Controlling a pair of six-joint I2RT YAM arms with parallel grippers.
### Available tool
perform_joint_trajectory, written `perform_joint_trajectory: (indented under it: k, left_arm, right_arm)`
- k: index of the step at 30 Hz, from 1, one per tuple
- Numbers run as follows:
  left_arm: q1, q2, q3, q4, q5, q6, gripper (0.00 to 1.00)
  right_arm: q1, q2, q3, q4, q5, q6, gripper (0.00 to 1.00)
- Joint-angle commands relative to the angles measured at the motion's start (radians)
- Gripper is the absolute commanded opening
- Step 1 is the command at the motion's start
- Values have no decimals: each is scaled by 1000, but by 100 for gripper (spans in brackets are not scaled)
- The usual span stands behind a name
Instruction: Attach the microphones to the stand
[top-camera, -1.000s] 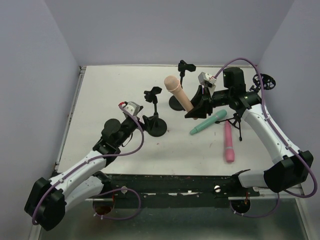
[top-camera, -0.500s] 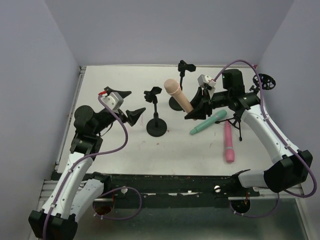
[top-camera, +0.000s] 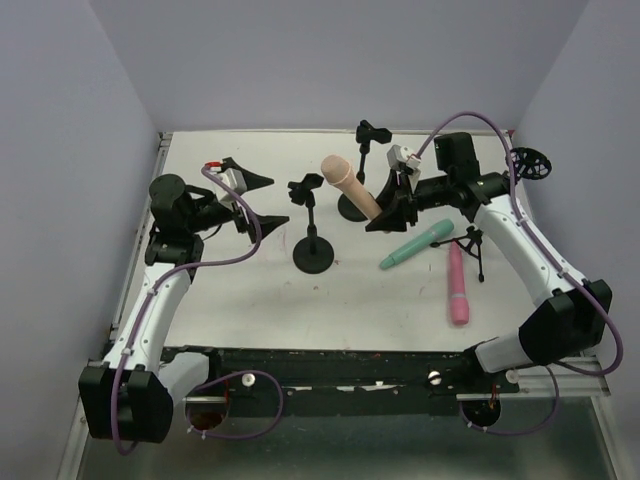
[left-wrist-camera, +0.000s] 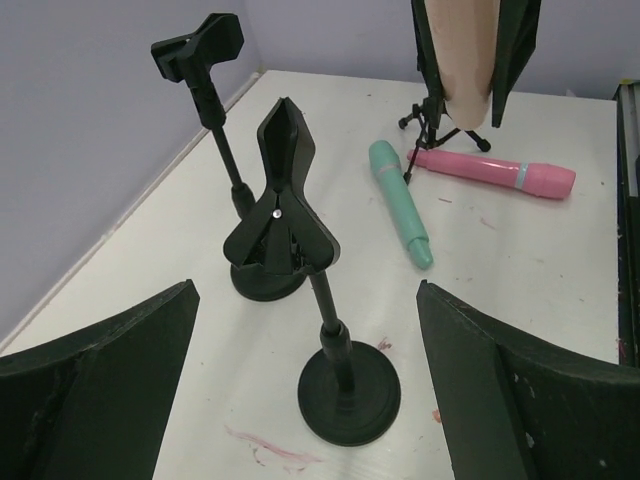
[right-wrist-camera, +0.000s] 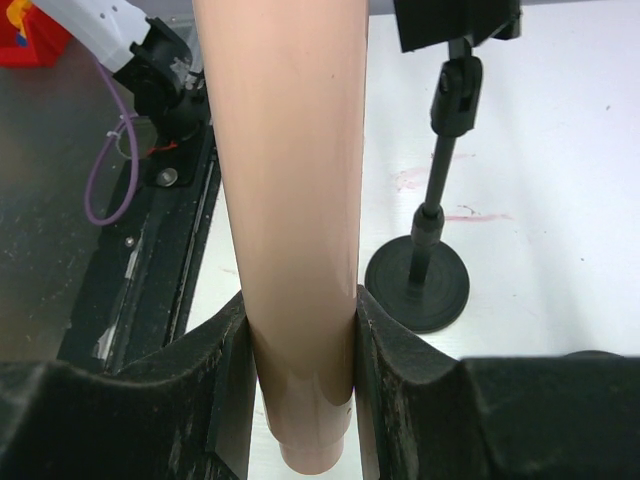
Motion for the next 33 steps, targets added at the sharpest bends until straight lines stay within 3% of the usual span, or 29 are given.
perform_joint_trajectory:
  k: [1,6,13,25,33]
  left_arm:
    - [6,34,-22,146,80,35,98]
    - [6,70,-50,245,74,6,98]
    - [-7,155,-180,773,34,-204,98]
    - [-21,340,-82,925,65,-358,94]
    - [-62,440,-79,1129,65,-502,88]
  right_arm:
    - [-2,73,121,-213,47,-188,18]
    - [0,140,247,-355,61,-299,18]
    - [19,179,323,-243,59,-160,18]
    - [59,255,405,-235,69,-112,17]
    - [67,309,471,-237,75,-92,17]
